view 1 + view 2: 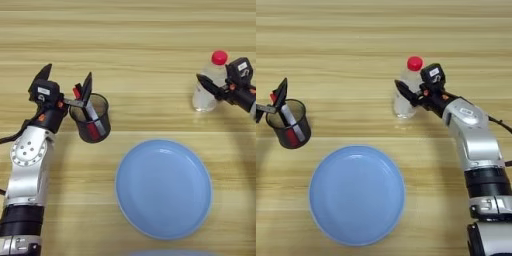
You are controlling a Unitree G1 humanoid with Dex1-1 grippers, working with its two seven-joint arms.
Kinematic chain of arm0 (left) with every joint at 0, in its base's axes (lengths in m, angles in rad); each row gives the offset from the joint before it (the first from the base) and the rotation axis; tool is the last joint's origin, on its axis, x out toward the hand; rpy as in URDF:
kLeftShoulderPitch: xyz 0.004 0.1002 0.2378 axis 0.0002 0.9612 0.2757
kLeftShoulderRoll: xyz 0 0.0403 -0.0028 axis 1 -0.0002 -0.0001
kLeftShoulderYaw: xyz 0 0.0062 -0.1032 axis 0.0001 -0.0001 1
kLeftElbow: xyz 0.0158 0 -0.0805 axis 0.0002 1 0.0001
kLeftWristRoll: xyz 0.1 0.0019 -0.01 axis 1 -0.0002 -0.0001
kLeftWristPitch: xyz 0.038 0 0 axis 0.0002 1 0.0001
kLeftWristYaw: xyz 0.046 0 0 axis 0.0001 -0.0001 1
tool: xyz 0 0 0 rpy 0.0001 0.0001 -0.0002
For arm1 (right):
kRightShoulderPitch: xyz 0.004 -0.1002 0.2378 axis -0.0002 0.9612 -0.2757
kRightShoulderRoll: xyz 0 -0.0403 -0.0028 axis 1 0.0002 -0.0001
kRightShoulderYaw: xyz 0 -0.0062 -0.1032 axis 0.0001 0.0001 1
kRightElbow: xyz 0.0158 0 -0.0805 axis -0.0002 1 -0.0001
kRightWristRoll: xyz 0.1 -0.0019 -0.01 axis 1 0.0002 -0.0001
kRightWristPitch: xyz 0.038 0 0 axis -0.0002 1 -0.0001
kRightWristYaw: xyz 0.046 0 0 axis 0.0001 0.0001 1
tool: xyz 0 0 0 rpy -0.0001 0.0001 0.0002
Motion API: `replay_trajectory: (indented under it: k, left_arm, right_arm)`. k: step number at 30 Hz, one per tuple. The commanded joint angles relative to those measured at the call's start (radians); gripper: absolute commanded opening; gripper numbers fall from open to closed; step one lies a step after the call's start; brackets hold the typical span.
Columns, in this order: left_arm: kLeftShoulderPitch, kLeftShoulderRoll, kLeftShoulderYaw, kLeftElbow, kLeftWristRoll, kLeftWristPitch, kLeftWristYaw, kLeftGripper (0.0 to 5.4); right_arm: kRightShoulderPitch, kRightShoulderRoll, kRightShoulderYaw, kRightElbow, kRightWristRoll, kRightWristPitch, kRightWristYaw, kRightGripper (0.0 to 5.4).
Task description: Move the objects on the table
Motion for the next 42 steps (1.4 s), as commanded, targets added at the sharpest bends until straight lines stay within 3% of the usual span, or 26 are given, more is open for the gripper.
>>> replay_trajectory:
  k: [1,15,16,31,42]
  left_arm:
    - [-0.016,0.006,-0.003,0.01,0.0,-0.005,-0.007,5.4]
    - [-0.019,0.011,0.003,0.008,-0.005,-0.006,-0.018,5.4]
    - [-0.019,0.01,0.003,0.008,-0.005,-0.006,-0.018,5.4]
    - [-0.018,0.007,0.002,0.009,-0.004,-0.008,-0.021,5.4]
    - [-0.019,0.005,0.0,0.012,-0.004,-0.013,-0.024,5.4]
  right_arm:
    - [-0.055,0.023,0.002,0.066,-0.023,-0.074,-0.017,3.13]
    - [-0.045,0.054,0.002,0.146,-0.043,-0.138,-0.024,3.13]
    - [-0.043,0.055,0.002,0.144,-0.043,-0.137,-0.024,3.49]
    - [-0.039,0.057,0.001,0.125,-0.041,-0.131,-0.018,5.25]
    - [-0.04,0.057,-0.009,0.103,-0.035,-0.133,-0.024,5.38]
